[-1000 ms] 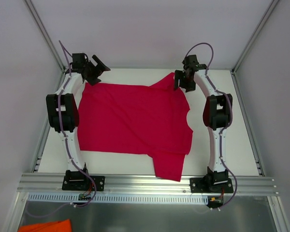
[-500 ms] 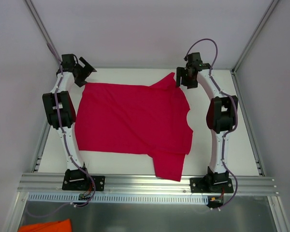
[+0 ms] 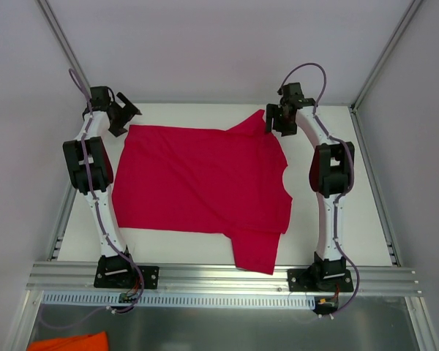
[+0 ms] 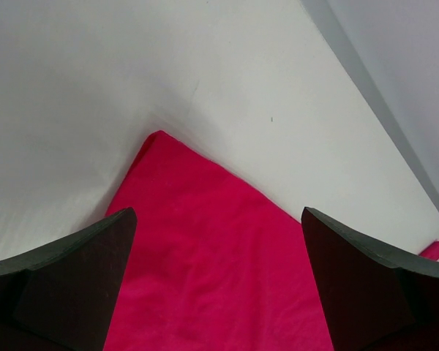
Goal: Fold and stack the t-shirts
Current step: Grap the side of the flattened tshirt furthest away from the robot with both arms
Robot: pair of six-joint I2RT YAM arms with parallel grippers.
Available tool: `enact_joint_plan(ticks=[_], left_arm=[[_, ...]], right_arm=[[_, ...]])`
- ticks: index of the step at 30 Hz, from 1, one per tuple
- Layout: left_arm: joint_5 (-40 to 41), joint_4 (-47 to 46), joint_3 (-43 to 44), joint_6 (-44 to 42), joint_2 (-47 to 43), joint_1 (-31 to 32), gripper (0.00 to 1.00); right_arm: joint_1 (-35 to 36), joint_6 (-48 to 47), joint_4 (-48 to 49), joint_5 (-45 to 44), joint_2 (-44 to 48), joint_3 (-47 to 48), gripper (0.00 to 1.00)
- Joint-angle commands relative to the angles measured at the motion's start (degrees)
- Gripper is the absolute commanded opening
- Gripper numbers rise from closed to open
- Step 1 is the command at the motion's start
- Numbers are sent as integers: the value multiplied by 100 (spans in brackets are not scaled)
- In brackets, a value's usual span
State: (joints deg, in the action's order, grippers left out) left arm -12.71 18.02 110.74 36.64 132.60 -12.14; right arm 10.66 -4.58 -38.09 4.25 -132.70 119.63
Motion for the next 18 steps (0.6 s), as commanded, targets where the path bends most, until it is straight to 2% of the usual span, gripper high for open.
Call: enact_joint_plan(ticks=[1, 18], left_arm=[[85, 61, 238, -149, 91, -104, 99], [-126, 219, 299, -184, 487, -175, 99]], right_arm=[[-90, 150, 196, 207, -150, 306, 73], [-178, 282, 319, 954, -537, 482, 72]])
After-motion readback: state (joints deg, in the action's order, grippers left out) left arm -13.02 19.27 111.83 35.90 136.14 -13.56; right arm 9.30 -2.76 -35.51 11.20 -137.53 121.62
